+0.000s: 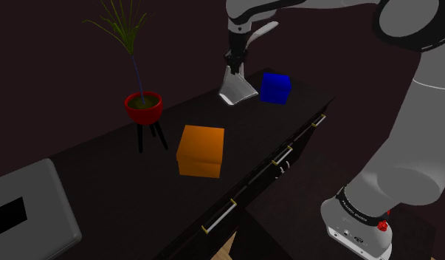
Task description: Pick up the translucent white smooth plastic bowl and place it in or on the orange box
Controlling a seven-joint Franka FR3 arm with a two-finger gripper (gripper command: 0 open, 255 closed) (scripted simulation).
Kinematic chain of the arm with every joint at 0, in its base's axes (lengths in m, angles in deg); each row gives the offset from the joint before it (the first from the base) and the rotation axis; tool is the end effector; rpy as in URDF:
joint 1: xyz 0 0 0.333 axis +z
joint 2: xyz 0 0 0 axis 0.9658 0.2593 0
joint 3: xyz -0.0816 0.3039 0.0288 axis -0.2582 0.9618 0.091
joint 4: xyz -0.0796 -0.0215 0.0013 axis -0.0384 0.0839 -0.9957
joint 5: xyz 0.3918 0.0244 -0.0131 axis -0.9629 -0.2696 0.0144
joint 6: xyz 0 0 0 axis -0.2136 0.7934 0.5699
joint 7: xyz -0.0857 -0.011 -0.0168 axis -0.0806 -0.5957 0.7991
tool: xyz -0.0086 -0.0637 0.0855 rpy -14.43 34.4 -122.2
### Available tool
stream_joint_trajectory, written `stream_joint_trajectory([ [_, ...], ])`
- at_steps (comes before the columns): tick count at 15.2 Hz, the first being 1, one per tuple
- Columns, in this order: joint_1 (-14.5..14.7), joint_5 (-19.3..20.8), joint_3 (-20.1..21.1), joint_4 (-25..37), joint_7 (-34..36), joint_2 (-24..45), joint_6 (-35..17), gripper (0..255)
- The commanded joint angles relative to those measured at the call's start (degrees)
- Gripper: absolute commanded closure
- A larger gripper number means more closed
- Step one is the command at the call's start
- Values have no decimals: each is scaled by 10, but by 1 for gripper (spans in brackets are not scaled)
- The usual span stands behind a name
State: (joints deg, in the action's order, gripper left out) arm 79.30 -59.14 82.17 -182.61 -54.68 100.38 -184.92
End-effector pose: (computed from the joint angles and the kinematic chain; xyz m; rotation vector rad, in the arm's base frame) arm 0.6431 -0.0240 0.4650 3.0861 0.0353 0.0158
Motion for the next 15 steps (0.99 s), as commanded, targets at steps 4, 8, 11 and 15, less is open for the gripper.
stream_joint_trajectory([
  [4,40,8,21,-2,63,-15,15,255],
  [8,71,13,39,4,112,-22,30,255],
  [11,94,16,53,17,149,-20,44,255],
  [15,125,20,71,44,197,-11,65,255],
])
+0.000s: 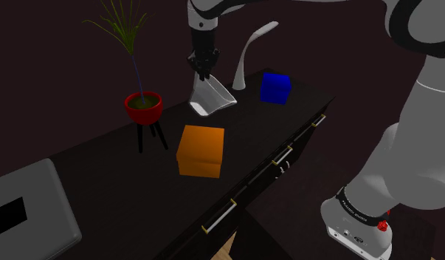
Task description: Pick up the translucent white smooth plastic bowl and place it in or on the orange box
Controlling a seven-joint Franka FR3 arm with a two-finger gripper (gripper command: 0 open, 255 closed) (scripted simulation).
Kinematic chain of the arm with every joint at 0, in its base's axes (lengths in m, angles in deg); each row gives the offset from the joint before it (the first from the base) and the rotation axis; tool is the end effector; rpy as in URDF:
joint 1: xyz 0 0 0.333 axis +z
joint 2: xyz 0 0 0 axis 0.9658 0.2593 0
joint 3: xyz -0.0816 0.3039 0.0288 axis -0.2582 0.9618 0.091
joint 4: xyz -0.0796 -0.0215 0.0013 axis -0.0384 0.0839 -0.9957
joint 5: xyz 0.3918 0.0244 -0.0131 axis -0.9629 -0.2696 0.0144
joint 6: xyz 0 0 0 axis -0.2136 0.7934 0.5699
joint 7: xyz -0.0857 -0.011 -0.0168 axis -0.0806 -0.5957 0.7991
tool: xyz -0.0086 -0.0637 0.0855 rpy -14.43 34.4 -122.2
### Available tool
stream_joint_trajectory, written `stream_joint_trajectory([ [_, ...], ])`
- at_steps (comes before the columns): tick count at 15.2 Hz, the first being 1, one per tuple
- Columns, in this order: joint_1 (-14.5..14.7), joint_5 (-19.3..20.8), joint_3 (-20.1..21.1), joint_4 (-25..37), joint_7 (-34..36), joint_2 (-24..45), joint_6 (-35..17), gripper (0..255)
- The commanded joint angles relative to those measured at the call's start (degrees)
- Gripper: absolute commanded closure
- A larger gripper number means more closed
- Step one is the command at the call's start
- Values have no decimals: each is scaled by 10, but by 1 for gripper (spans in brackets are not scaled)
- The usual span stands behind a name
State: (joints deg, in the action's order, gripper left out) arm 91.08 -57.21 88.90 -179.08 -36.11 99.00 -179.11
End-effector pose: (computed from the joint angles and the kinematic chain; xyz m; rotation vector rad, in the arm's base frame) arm 0.6146 0.1702 0.5000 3.0858 0.0358 0.0167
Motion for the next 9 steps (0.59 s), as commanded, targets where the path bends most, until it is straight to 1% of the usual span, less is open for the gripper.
stream_joint_trajectory([
  [1,15,2,8,18,24,6,12,255],
  [5,46,7,25,63,70,28,38,255],
  [9,79,12,41,124,116,60,70,255],
])
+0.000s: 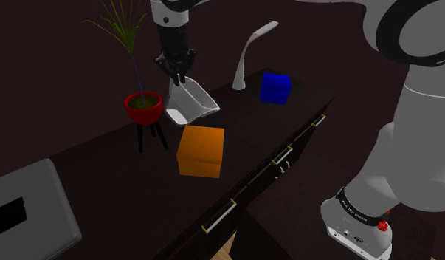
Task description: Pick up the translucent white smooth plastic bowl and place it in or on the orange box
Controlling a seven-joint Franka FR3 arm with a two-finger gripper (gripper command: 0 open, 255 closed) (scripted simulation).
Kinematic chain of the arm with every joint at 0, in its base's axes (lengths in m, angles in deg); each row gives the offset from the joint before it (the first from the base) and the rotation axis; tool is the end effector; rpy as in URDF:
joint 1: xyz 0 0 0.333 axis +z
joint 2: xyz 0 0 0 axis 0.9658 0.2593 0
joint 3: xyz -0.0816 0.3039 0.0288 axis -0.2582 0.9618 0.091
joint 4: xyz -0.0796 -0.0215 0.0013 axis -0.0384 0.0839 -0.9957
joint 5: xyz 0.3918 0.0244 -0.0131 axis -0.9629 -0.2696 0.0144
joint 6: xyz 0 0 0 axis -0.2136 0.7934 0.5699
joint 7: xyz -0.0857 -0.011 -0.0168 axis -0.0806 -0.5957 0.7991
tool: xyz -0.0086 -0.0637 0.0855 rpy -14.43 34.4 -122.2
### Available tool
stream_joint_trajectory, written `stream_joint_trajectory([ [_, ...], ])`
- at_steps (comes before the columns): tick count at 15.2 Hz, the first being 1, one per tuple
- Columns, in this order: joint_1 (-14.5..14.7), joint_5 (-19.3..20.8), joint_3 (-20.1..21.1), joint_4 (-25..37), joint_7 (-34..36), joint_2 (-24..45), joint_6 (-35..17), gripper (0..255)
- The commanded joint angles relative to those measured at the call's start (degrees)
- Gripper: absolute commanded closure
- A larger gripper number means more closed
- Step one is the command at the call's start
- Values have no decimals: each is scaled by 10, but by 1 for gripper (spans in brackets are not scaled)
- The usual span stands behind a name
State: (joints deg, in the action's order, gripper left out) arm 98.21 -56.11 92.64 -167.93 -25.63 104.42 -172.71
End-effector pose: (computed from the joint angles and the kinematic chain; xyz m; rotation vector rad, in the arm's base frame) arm 0.5971 0.2859 0.5224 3.0851 0.0356 0.0160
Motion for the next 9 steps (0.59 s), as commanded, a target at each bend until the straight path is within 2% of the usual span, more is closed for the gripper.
stream_joint_trajectory([
  [1,9,2,4,17,13,8,8,255],
  [9,8,2,4,-49,17,5,-55,255],
])
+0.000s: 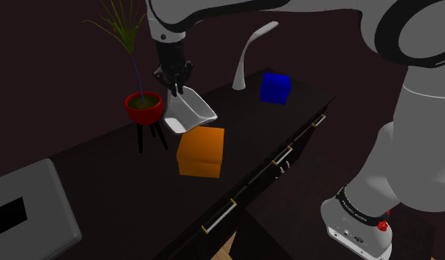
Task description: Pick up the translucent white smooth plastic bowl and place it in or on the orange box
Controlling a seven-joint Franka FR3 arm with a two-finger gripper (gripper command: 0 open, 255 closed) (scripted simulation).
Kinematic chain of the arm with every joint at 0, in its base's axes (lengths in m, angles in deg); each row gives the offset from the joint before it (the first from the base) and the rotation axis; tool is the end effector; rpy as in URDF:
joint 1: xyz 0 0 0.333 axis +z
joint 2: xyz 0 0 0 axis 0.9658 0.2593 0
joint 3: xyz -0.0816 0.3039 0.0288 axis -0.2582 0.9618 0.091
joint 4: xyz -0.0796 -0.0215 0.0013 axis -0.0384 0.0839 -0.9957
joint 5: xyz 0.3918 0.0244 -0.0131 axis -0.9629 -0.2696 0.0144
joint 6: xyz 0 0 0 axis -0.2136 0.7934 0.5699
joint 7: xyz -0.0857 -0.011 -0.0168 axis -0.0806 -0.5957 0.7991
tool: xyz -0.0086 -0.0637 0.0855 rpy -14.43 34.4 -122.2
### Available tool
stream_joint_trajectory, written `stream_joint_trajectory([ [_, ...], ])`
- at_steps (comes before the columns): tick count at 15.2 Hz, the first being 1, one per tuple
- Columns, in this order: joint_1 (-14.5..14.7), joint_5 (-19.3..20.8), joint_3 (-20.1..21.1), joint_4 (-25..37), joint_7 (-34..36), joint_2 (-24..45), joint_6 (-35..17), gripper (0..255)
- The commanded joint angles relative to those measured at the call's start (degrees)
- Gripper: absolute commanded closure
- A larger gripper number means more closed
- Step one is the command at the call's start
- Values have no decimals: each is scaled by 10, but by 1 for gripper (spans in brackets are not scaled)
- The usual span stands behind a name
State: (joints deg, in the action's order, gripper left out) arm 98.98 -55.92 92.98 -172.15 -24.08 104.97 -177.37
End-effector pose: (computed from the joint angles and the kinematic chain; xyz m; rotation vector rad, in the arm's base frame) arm 0.5942 0.2992 0.4879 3.0850 0.0336 0.0153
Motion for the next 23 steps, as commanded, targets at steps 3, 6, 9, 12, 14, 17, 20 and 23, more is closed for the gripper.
stream_joint_trajectory([
  [3,0,1,0,-28,3,1,-31,255],
  [6,0,1,0,-47,4,4,-52,255],
  [9,0,2,-1,-65,5,8,-74,255],
  [12,-1,3,-1,-81,7,13,-95,255],
  [14,-1,4,-1,-91,8,17,-108,255],
  [17,-1,5,-1,-104,9,23,-129,255],
  [20,-1,6,-2,-119,11,32,-152,255],
  [23,-1,6,-2,-119,11,32,-152,255],
])
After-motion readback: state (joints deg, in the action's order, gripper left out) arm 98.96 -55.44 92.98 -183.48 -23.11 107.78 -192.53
